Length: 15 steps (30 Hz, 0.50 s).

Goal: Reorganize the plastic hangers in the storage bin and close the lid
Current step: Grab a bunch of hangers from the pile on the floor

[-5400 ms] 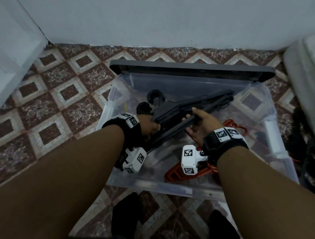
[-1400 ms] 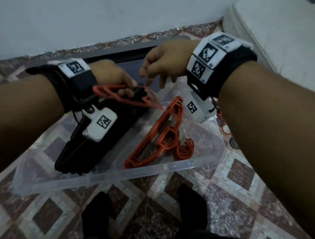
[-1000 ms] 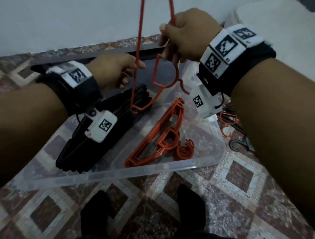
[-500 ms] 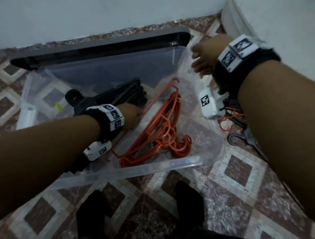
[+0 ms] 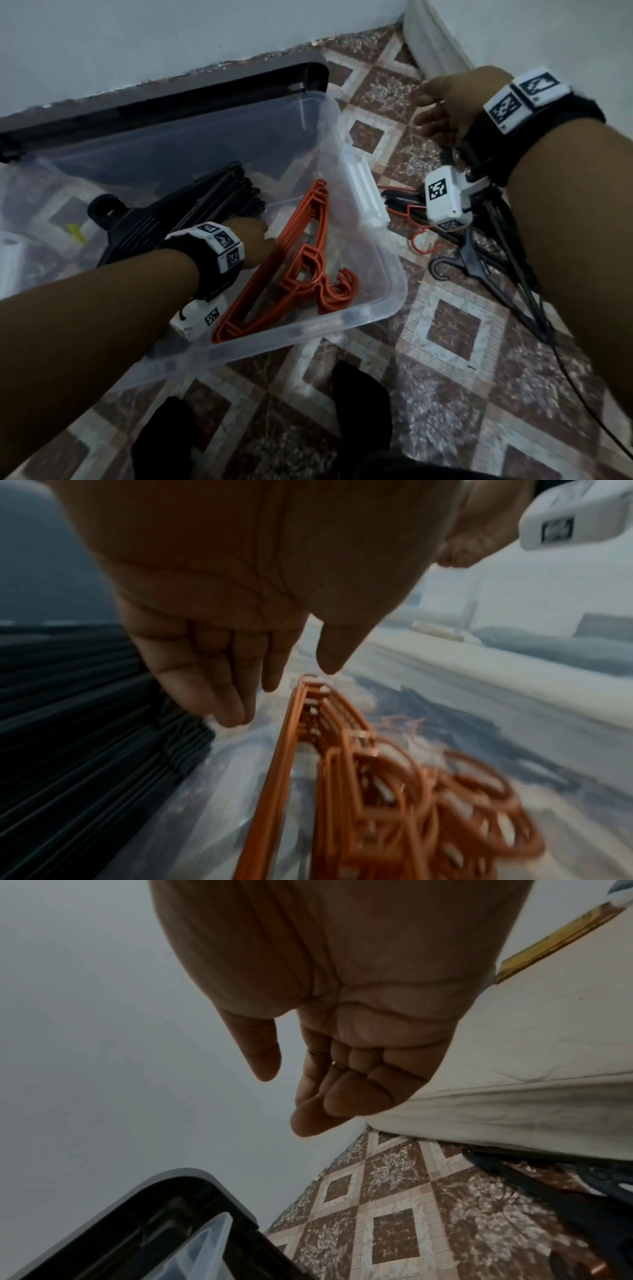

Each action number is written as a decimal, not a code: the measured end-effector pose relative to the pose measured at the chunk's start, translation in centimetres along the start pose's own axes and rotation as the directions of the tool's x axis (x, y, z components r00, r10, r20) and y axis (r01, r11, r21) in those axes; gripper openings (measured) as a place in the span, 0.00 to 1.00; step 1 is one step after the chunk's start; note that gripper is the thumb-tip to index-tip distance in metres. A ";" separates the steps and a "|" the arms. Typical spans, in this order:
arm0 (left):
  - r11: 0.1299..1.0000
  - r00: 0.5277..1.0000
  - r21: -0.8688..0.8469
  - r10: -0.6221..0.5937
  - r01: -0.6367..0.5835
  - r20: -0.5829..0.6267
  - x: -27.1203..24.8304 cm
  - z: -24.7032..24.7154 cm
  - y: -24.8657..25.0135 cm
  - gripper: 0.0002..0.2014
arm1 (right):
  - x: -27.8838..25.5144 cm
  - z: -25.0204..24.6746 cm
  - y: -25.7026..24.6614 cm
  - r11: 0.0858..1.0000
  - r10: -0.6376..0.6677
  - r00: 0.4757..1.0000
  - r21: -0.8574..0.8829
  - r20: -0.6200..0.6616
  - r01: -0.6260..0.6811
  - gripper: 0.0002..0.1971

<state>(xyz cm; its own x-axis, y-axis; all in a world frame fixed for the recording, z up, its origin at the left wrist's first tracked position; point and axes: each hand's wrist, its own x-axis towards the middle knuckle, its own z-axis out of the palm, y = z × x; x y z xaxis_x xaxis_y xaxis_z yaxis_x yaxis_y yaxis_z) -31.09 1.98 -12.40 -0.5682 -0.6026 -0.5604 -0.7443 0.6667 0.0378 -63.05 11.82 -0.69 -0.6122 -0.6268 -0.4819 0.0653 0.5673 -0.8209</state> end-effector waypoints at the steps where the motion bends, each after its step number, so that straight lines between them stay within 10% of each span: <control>1: 0.999 0.998 -0.042 -0.001 -0.002 -0.055 -0.5 -1.0 0.4 0.25 | -0.2 -0.5 0.1 1.000 -0.028 0.999 -0.014 -0.022 0.028 0.12; 9: 0.860 0.751 -0.298 0.137 -0.413 -0.646 -6.4 -9.4 11.7 0.13 | -1.4 -8.2 4.3 0.962 -0.105 0.977 -0.269 -0.184 0.053 0.09; 15: 0.853 0.833 -0.250 0.314 -0.458 -0.456 -4.6 -10.7 23.8 0.14 | -1.2 -10.8 12.3 0.740 -0.134 0.972 -0.672 -0.191 -0.030 0.19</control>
<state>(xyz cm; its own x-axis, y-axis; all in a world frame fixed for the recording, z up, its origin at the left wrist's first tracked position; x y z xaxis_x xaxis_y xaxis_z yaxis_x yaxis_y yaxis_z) -49.92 15.94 -0.07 -0.8670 -0.4922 -0.0777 -0.4619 0.7355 0.4956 -70.07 25.29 -6.86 -0.7546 -0.5834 -0.3002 -0.4626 0.7976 -0.3871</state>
